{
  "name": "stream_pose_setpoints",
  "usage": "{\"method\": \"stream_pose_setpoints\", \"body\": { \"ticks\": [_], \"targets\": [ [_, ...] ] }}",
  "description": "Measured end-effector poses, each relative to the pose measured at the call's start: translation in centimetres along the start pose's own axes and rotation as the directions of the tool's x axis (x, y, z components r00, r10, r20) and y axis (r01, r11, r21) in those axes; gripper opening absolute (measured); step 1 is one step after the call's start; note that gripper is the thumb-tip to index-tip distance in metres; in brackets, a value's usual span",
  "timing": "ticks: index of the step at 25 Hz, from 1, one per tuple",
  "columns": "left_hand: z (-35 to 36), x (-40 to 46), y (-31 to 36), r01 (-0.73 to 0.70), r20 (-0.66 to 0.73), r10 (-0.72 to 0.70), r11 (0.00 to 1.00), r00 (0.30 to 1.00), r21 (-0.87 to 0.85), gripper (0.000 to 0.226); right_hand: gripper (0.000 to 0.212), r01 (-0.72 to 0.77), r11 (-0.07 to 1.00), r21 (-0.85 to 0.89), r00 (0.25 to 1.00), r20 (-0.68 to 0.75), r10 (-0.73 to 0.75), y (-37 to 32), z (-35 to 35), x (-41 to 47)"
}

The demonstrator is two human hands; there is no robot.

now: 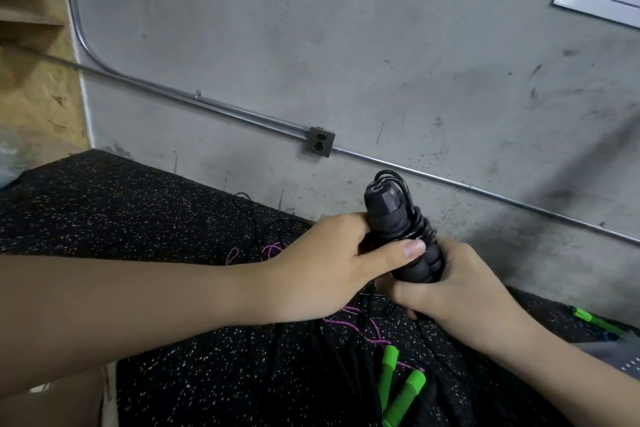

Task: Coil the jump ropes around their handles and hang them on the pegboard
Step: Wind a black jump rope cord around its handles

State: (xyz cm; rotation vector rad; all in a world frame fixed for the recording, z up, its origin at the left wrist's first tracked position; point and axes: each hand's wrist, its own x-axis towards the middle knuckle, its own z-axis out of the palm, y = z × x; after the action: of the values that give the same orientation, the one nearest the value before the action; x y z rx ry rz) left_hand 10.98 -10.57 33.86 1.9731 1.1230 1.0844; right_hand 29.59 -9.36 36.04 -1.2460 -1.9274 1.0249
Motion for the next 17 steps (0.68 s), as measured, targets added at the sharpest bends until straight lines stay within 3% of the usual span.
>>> {"method": "stream_pose_setpoints", "body": {
  "ticks": [3, 5, 7, 9, 12, 14, 17],
  "targets": [
    [-0.6, -0.4, -0.2, -0.039, 0.076, 0.045, 0.996, 0.996, -0.081, 0.035, 0.023, -0.124, 0.98, 0.159, 0.962, 0.262, 0.079, -0.8, -1.8, -0.6],
    [-1.0, -0.9, 0.4, -0.071, 0.135, 0.086, 0.991, 0.987, -0.114, 0.03, 0.032, -0.348, 0.859, 0.376, 0.835, 0.54, 0.102, -0.7, -2.3, -1.3],
    [-1.1, -1.2, 1.0, -0.088, 0.175, 0.111, 0.987, 0.978, -0.132, 0.028, 0.032, -0.432, 0.765, 0.478, 0.747, 0.664, 0.007, 0.2, -2.3, -1.8],
    [-1.1, -0.9, 0.7, -0.051, 0.201, 0.072, 0.992, 0.977, -0.111, 0.044, 0.024, -0.376, 0.798, 0.471, 0.766, 0.643, -0.019, 0.7, -2.1, -1.7],
    [-1.3, -0.2, 0.0, 0.056, 0.203, -0.08, 0.991, 0.976, 0.125, 0.088, 0.022, -0.259, 0.881, 0.395, 0.862, 0.505, 0.027, 0.5, -2.2, -1.5],
    [-1.3, -0.2, 0.1, 0.131, 0.128, -0.158, 0.972, 0.979, 0.195, 0.08, 0.019, -0.184, 0.913, 0.364, 0.909, 0.417, 0.017, 0.3, -2.3, -1.5],
    [-1.1, -0.1, 0.3, 0.114, 0.033, -0.123, 0.973, 0.992, 0.199, 0.073, 0.016, -0.078, 0.94, 0.332, 0.948, 0.318, -0.033, 0.4, -2.2, -1.3]
  ]
}}
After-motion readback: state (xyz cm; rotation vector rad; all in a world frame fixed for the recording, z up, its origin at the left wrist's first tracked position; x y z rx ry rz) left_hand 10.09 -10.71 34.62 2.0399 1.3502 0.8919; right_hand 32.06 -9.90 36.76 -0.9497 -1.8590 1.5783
